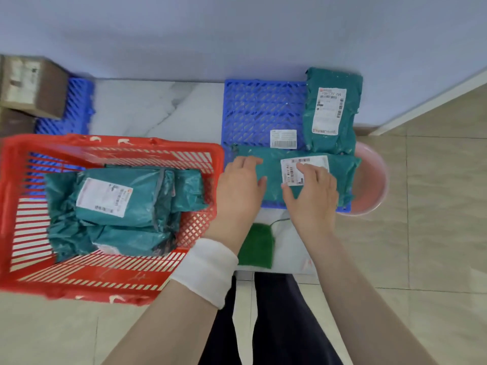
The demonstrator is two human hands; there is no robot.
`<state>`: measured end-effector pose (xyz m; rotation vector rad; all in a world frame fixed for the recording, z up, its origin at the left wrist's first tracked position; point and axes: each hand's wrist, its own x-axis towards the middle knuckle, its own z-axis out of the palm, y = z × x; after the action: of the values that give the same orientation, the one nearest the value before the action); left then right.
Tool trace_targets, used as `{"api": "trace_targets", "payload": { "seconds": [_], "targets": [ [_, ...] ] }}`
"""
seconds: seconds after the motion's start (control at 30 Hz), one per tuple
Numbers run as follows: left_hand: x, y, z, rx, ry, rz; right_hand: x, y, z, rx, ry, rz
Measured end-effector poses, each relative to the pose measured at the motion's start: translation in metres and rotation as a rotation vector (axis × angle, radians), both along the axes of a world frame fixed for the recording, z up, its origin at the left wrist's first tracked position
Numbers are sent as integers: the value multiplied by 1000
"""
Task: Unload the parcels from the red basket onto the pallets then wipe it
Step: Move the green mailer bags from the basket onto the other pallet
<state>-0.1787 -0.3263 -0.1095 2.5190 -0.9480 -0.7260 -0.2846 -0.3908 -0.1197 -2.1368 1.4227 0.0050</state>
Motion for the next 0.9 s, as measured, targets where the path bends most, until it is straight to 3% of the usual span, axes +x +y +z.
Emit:
{"api": "trace_targets", "payload": {
  "seconds": [0.27,0.5,0.67,0.9],
  "targets": [
    [47,125,36,-74,-106,-127,44,125,45,-78,-64,10],
    [101,223,27,54,-60,7,91,223,37,126,-144,91],
    [132,267,5,141,103,268,118,240,9,370,-78,102],
    [199,308,-27,220,298,453,174,255,-24,615,-57,-51]
  ]
}}
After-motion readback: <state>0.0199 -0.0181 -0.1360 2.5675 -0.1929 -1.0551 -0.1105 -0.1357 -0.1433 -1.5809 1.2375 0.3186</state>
